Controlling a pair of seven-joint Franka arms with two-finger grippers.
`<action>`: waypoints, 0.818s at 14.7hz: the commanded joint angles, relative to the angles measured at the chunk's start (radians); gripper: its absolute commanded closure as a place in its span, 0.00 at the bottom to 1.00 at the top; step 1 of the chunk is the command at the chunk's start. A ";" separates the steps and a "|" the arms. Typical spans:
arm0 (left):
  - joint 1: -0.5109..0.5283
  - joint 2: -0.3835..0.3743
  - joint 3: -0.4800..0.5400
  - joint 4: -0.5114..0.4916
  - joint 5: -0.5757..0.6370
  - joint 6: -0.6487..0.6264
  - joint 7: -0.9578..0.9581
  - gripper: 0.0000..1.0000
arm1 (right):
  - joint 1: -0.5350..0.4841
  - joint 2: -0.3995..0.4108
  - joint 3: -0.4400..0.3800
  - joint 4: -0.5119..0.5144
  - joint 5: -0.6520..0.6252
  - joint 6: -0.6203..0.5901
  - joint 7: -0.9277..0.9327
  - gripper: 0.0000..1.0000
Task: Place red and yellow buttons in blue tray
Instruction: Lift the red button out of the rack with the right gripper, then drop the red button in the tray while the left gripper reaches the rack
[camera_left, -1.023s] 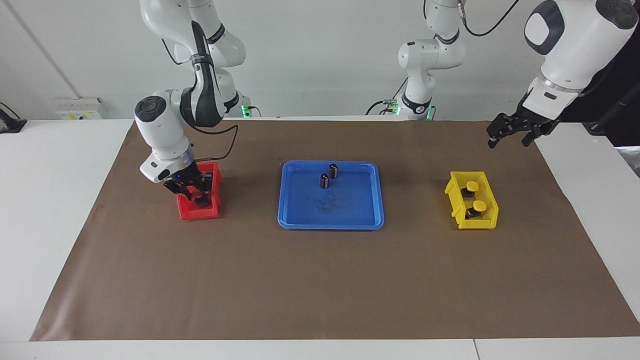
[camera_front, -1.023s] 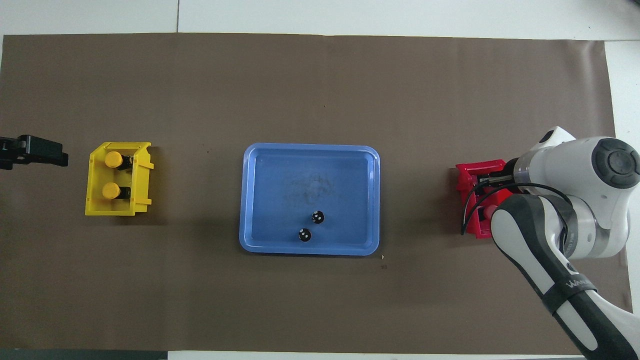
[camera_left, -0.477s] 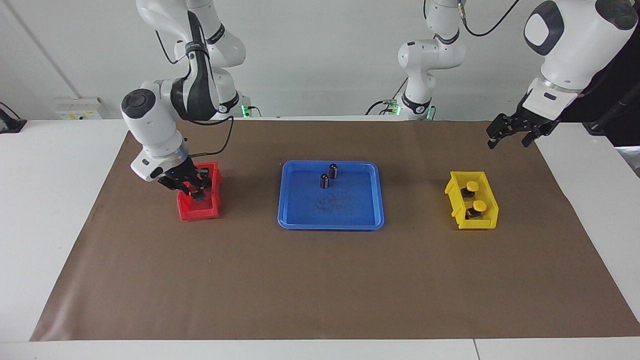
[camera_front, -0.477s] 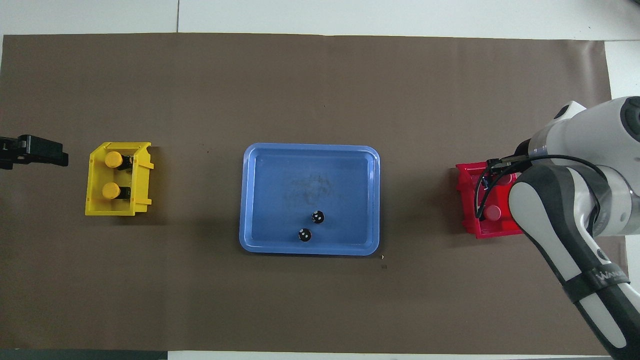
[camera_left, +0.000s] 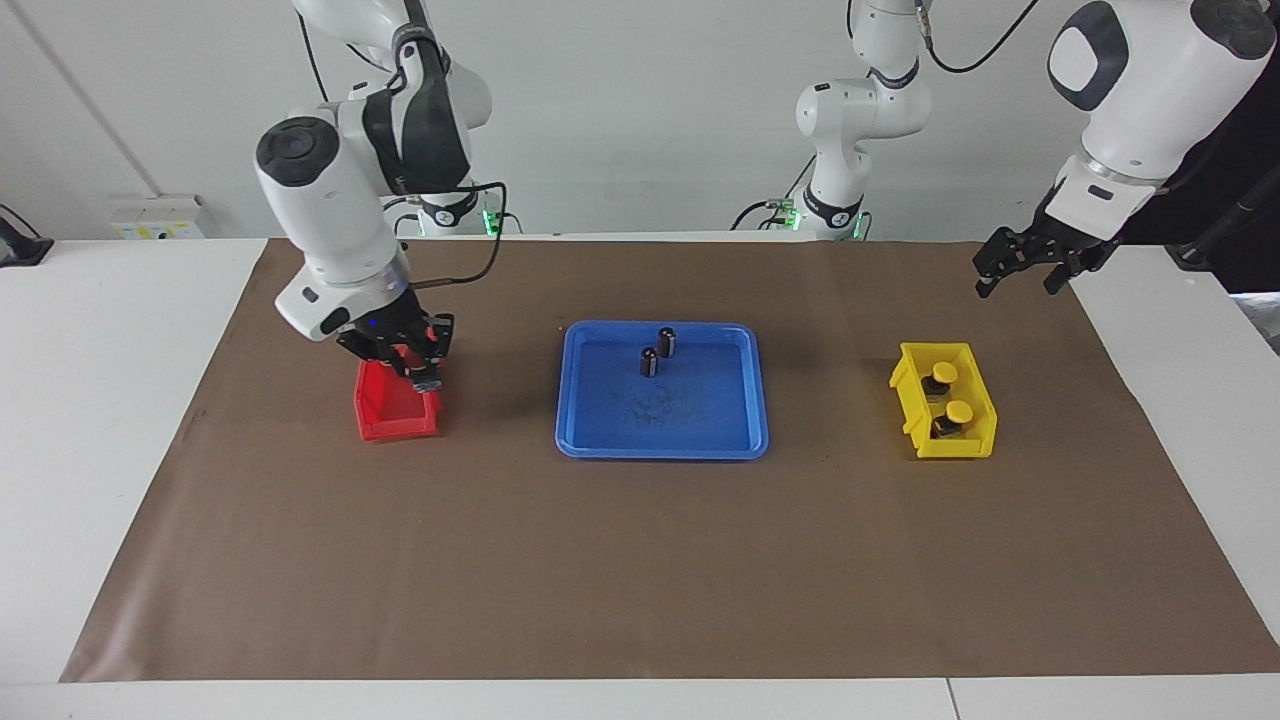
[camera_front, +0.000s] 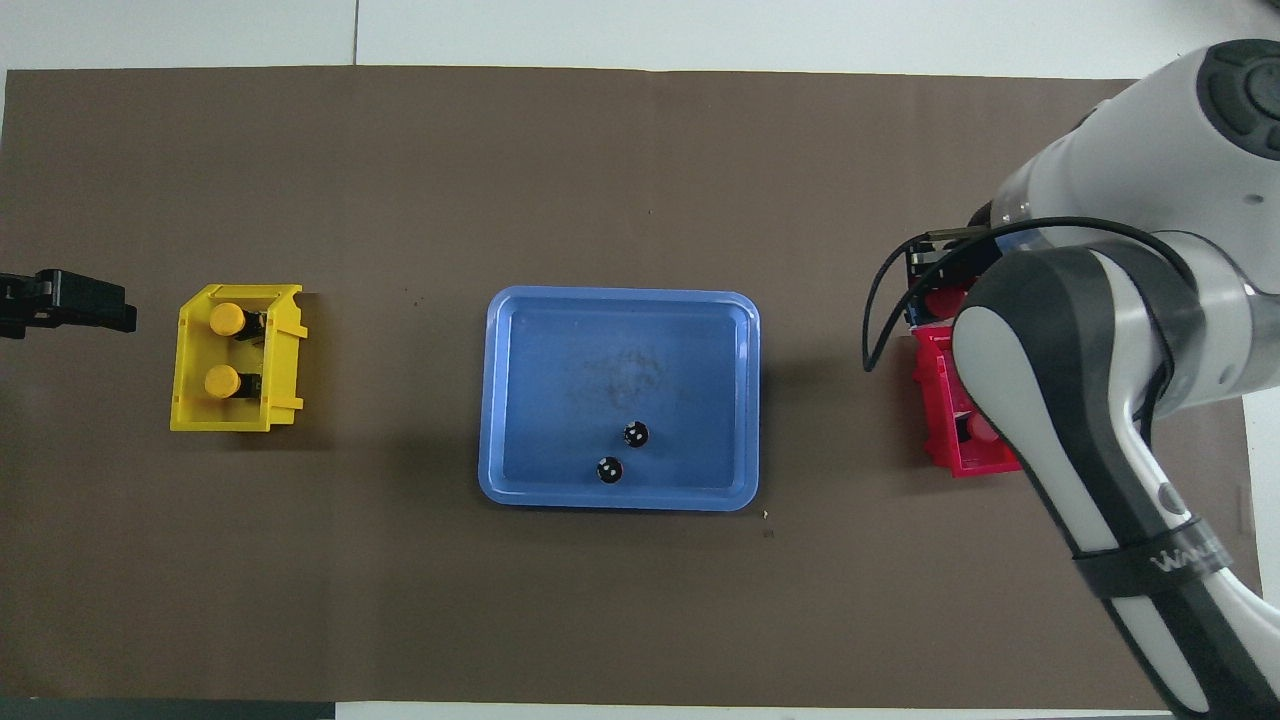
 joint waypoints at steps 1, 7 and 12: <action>0.019 -0.030 -0.004 -0.040 -0.001 0.027 -0.007 0.00 | 0.128 0.068 0.002 0.042 0.023 0.082 0.195 0.62; 0.033 -0.018 -0.006 -0.167 -0.001 0.213 -0.004 0.00 | 0.318 0.223 0.004 0.051 0.003 0.276 0.491 0.60; 0.039 0.117 -0.006 -0.233 -0.001 0.445 -0.009 0.14 | 0.348 0.264 0.005 0.037 -0.023 0.319 0.537 0.58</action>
